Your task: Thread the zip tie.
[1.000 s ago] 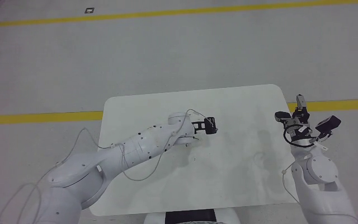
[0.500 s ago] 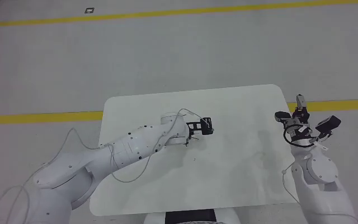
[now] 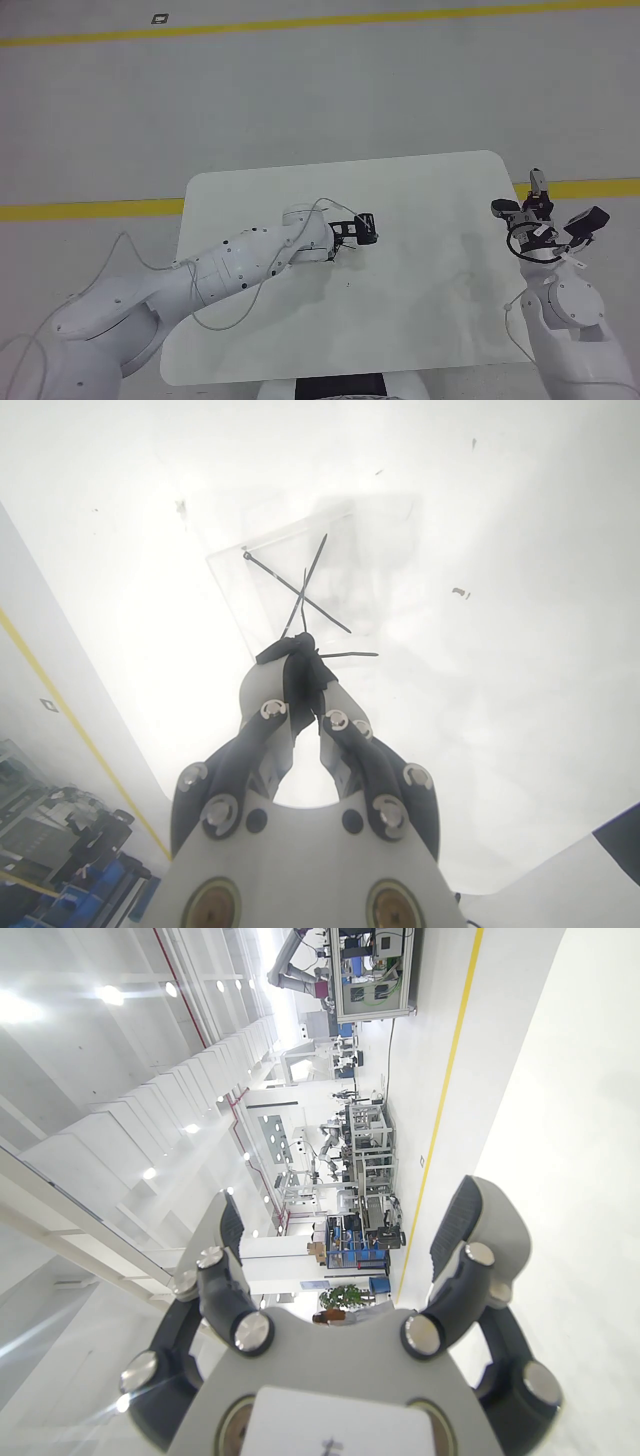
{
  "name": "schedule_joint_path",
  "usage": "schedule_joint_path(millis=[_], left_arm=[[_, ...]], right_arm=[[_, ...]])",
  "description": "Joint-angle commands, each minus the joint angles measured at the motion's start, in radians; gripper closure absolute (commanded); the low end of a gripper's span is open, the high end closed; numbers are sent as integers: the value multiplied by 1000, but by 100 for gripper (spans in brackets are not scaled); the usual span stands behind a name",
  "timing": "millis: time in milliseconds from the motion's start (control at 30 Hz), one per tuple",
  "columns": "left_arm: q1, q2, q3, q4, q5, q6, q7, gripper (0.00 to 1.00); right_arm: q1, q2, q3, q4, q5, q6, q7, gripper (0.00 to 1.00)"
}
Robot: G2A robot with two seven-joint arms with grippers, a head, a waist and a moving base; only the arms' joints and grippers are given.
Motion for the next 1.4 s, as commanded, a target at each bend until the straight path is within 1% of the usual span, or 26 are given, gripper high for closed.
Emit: schedule_joint_path(millis=[0, 133, 167, 233, 1367], left_arm=[[12, 1, -3, 10, -4, -1, 30, 100], [13, 9, 0, -3, -50, -1, 79, 100], [12, 14, 0, -7, -59, -1, 86, 100], [11, 18, 0, -9, -46, -1, 81, 100], [11, 18, 0, -9, -46, -1, 81, 100]], right_arm=[[0, 0, 0, 0, 0, 0, 0, 0], [0, 0, 0, 0, 0, 0, 0, 0], [0, 0, 0, 0, 0, 0, 0, 0], [0, 0, 0, 0, 0, 0, 0, 0], [0, 0, 0, 0, 0, 0, 0, 0]])
